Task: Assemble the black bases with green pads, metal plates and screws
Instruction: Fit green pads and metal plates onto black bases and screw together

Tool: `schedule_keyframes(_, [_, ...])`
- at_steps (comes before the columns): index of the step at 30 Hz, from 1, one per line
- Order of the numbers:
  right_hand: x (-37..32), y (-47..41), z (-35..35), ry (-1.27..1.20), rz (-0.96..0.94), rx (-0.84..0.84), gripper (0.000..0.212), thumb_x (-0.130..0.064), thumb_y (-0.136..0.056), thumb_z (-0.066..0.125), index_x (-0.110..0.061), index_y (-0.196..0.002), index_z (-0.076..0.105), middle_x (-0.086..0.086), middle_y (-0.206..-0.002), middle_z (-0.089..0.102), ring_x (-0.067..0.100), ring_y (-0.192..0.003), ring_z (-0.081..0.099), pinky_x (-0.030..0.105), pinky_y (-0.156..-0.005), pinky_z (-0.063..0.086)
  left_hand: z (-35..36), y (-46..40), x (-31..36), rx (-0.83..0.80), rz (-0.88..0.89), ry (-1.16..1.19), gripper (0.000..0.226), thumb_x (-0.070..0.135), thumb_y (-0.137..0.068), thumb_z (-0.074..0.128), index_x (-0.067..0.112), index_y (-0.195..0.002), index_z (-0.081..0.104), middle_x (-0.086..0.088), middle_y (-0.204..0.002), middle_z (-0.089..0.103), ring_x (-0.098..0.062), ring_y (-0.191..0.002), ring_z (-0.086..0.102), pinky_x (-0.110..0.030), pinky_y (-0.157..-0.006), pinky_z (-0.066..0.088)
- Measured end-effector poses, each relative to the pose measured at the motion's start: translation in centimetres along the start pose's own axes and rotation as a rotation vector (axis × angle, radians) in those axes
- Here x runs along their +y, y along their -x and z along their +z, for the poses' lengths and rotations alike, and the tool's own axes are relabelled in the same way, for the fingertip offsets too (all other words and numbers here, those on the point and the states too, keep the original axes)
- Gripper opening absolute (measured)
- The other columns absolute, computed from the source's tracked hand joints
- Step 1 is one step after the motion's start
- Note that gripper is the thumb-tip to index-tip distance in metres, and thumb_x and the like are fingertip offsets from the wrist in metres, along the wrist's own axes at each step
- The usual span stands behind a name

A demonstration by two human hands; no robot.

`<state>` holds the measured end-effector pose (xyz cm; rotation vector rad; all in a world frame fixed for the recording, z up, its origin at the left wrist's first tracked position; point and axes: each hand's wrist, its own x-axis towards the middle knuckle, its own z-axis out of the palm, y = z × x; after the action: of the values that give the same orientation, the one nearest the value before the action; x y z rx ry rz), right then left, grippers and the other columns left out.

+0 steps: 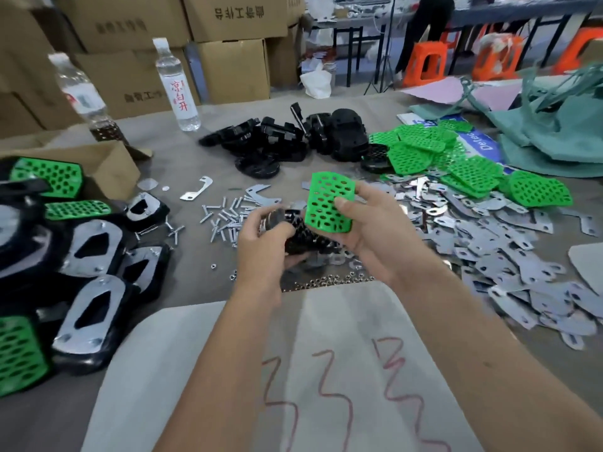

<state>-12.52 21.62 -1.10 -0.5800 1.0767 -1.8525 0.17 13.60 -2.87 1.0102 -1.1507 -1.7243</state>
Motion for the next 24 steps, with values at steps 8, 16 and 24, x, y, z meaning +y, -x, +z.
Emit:
schedule_keyframes(8, [3.6, 0.8, 1.0, 0.028, -0.119, 0.005, 0.015, 0.007, -0.103, 0.049, -0.006, -0.11, 0.052, 0.026, -0.114, 0.071, 0.049, -0.107, 0.071, 0.059, -0.091, 0.059, -3.0, 0.0, 0.1, -0.032, 0.12, -0.03, 0.038, -0.011, -0.088, 0.056, 0.016, -0.105, 0.076, -0.009, -0.096, 0.076, -0.025, -0.082, 0.074, -0.044, -0.067, 0.065])
schedule_keyframes(16, [3.6, 0.7, 0.7, 0.064, -0.184, 0.048, 0.021, 0.009, -0.101, 0.052, -0.012, -0.097, 0.051, 0.014, -0.09, 0.07, 0.048, -0.105, 0.07, 0.06, -0.089, 0.06, -3.0, -0.3, -0.3, -0.002, 0.17, -0.102, 0.027, -0.002, -0.09, 0.068, 0.021, -0.101, 0.079, -0.005, -0.088, 0.078, -0.033, -0.09, 0.077, -0.049, -0.076, 0.065])
schedule_keyframes(24, [3.5, 0.2, 0.3, -0.046, -0.182, 0.071, 0.018, 0.006, -0.102, 0.053, -0.012, -0.099, 0.053, 0.029, -0.108, 0.059, 0.037, -0.104, 0.073, 0.045, -0.078, 0.064, -2.7, -0.7, -0.7, 0.01, 0.173, -0.094, 0.029, -0.003, -0.089, 0.073, 0.024, -0.101, 0.077, -0.008, -0.085, 0.078, -0.035, -0.082, 0.078, -0.042, -0.069, 0.066])
